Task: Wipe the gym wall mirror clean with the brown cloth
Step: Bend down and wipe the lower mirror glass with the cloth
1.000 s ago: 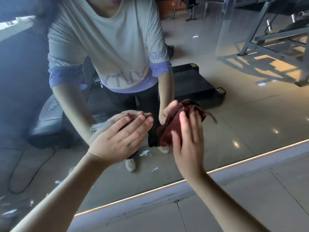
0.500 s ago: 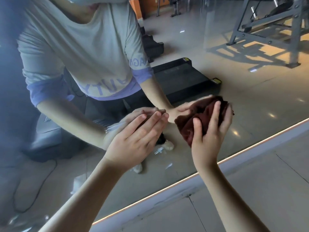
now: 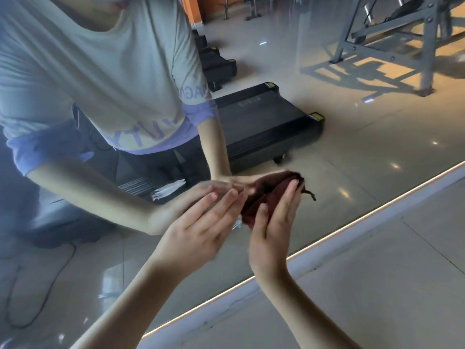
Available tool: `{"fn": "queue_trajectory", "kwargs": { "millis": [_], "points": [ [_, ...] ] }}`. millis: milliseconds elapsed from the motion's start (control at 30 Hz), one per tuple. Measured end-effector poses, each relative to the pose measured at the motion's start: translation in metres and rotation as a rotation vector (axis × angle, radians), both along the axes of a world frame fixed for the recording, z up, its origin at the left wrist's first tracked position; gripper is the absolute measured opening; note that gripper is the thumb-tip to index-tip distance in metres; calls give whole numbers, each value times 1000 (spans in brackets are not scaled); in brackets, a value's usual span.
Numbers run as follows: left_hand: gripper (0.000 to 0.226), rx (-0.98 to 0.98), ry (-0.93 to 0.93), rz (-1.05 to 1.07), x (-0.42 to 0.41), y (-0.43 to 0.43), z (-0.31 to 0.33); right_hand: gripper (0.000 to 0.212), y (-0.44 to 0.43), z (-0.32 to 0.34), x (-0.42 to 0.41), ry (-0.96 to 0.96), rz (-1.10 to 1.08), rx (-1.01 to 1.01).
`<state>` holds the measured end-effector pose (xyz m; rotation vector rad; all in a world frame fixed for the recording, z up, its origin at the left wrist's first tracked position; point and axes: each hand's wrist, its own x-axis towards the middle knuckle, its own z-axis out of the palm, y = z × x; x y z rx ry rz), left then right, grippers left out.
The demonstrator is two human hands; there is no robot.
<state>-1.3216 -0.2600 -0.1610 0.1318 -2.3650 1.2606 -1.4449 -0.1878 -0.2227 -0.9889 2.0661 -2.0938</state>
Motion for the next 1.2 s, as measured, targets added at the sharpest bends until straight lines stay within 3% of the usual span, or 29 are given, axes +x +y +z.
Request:
{"fn": "queue_trajectory", "kwargs": {
  "millis": [67,133,233,300,433,600,667,733,900,1067,1133,1200],
  "points": [
    [46,-10,-27,21,13,-1,-3,62,8,-6,-2,157,64,-2],
    [45,-3,-12,21,25,-3,0,58,6,-12,-25,232,-26,8],
    [48,14,5,24,40,-3,5,54,-2,-2,-25,-9,-201,-13],
    [48,4,10,24,50,-2,6,54,-3,5,4,-33,-182,-24],
    [57,-26,12,21,64,-5,14,51,3,2,16,253,-84,-40],
    [61,1,95,29,82,-5,29,47,4,20,30,192,-120,-84],
    [73,-15,176,55,90,-6,39,44,5,35,38,371,-36,-106],
    [70,-15,248,51,95,-9,53,41,3,45,28,532,-23,-116],
    [60,-36,278,44,102,-15,85,42,3,50,40,268,-103,-119],
    [63,-77,309,76,105,-22,104,38,4,68,57,882,100,-70],
    [62,-104,286,93,107,-25,103,34,2,75,47,872,-30,-50],
    [61,-108,291,97,106,-25,100,36,0,78,40,683,-182,-40]
  ]
}}
